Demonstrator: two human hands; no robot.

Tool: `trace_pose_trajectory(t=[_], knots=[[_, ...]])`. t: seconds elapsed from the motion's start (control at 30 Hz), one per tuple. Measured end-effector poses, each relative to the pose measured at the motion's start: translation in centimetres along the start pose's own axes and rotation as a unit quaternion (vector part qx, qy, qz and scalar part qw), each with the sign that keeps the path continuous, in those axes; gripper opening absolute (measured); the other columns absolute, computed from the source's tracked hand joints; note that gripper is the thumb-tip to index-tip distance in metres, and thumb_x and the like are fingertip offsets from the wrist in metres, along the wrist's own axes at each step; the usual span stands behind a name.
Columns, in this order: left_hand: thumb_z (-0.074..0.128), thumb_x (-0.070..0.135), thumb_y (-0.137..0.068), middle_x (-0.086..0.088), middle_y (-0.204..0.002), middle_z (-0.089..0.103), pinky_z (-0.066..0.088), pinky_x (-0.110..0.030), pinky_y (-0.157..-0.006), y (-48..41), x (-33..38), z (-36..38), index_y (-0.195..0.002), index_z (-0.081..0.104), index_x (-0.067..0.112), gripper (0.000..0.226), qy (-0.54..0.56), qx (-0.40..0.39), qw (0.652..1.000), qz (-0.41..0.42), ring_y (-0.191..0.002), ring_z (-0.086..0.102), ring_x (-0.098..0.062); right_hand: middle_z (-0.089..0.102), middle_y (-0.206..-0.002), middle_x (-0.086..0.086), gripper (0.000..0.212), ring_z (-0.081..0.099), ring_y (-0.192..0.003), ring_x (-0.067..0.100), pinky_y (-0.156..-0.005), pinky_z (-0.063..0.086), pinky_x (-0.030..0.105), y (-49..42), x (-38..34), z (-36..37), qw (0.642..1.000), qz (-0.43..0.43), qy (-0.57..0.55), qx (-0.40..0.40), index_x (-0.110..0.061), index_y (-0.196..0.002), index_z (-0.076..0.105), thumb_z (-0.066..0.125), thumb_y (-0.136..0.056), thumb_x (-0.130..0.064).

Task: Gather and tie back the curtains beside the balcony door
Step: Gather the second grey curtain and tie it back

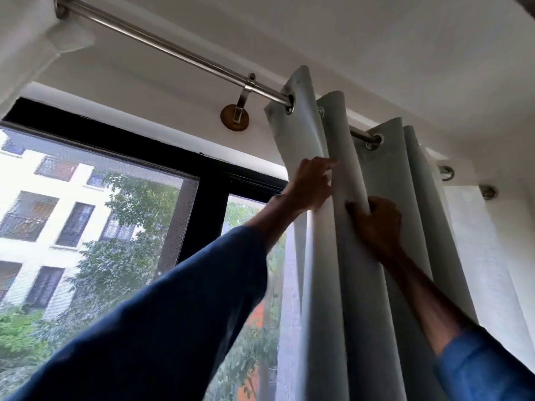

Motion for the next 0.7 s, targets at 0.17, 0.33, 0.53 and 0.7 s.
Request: trace_pose_trajectory(t=[0.17,0.33,0.53,0.7], knots=[[0.051,-0.004,-0.087,-0.010,-0.128,0.066,0.038,-0.008,-0.090,3.6,-5.4,-5.8,-0.131,0.064,0.013,0.049,-0.035,0.033,0.999,-0.003,-0.115,0.064,-0.023,0.053,-0.059,0.005,0.034,0.056,-0.063,0.031,-0.053,0.032,0.023,0.2,-3.2,3.2,0.998,-0.040,0.035,-0.039,-0.012,-0.057,0.048,0.048,-0.084,-0.033],[0.060,0.006,-0.079,-0.013,-0.114,0.071,0.045,-0.020,-0.092,6.0,-8.6,-10.1,-0.118,0.070,0.005,0.041,-0.084,0.031,0.996,0.012,-0.102,0.068,-0.029,0.065,-0.087,0.024,0.029,0.060,-0.085,0.044,-0.069,0.038,0.038,1.9,-12.7,6.8,0.978,-0.169,0.082,-0.092,-0.004,-0.072,0.061,0.042,-0.080,-0.025],[0.058,0.016,-0.069,-0.021,-0.091,0.070,0.049,-0.040,-0.072,7.2,-8.1,-10.4,-0.092,0.068,0.002,0.029,-0.159,-0.079,0.984,-0.032,-0.095,0.066,-0.042,0.065,-0.082,0.025,0.038,0.057,-0.083,0.045,-0.064,0.021,0.035,4.8,-21.8,8.6,0.965,-0.248,0.074,-0.047,-0.017,-0.058,0.034,0.059,-0.084,-0.004],[0.061,0.018,-0.066,-0.012,-0.104,0.072,0.052,-0.037,-0.083,8.4,-8.4,-9.5,-0.107,0.071,0.013,0.043,-0.131,-0.070,0.988,-0.046,-0.104,0.066,-0.034,0.067,-0.093,0.024,0.018,0.059,-0.093,0.045,-0.074,0.030,0.038,5.4,-18.4,9.6,0.975,-0.202,0.053,-0.071,-0.001,-0.089,0.066,0.054,-0.085,-0.013]])
Point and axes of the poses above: each hand's wrist, its own y-axis away from the middle knuckle, its own z-axis out of the palm, x = y × z, the point moved 9 cm from there along -y, towards the middle knuckle
